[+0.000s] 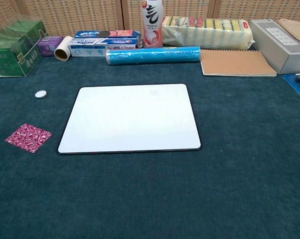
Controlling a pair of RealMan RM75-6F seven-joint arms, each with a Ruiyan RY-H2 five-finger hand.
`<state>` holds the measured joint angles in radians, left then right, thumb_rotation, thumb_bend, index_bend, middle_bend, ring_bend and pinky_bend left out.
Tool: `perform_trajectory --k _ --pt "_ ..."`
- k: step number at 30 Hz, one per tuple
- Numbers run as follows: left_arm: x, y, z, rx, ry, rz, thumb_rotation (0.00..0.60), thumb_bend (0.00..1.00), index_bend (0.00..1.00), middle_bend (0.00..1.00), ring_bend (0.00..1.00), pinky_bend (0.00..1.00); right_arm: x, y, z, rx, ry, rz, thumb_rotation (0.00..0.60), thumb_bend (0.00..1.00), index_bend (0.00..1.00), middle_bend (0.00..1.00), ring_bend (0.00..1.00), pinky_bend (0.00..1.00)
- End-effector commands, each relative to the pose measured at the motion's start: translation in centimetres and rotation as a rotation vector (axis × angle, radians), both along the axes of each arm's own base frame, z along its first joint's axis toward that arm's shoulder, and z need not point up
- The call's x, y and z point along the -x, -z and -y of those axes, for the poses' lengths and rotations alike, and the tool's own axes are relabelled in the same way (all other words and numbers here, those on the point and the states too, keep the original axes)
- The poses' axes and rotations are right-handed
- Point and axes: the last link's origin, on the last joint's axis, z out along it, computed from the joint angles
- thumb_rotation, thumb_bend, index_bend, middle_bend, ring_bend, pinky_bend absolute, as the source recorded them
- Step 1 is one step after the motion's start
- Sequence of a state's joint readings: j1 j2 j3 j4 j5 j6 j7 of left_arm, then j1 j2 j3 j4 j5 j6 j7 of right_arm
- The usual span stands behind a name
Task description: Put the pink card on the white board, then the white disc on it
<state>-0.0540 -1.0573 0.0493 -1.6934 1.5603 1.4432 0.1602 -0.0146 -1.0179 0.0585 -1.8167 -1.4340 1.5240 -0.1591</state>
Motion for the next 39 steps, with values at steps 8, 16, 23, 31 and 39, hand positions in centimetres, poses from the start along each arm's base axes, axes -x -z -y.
perform_trajectory --k 8,16,23,31,39 --pt "-0.2 0.3 0.2 0.061 0.037 0.016 0.600 0.05 0.00 0.00 0.00 0.00 -0.3 -0.1 -0.2 0.004 -0.007 0.010 0.600 0.02 0.03 0.00 0.02 0.00" --pt "-1.8 2.0 -3.3 0.264 0.096 0.024 0.600 0.05 0.00 0.00 0.00 0.00 0.1 -0.5 0.0 0.016 0.010 0.019 0.600 0.02 0.03 0.00 0.02 0.00" --pt "-3.2 3.9 -6.5 0.375 0.090 -0.012 0.600 0.07 0.00 0.00 0.00 0.00 0.0 -0.8 -0.2 0.022 0.002 0.027 0.600 0.02 0.03 0.00 0.02 0.00" --pt "-3.5 6.1 -9.2 0.376 0.054 -0.025 0.600 0.11 0.00 0.00 0.00 0.00 0.2 -1.3 -0.3 0.032 0.004 0.039 0.600 0.02 0.03 0.00 0.02 0.00" --pt "-3.6 8.1 -10.2 0.403 0.044 -0.035 0.600 0.15 0.09 0.00 0.00 0.00 0.2 -1.3 -0.2 0.029 0.003 0.039 0.600 0.02 0.03 0.00 0.02 0.00"
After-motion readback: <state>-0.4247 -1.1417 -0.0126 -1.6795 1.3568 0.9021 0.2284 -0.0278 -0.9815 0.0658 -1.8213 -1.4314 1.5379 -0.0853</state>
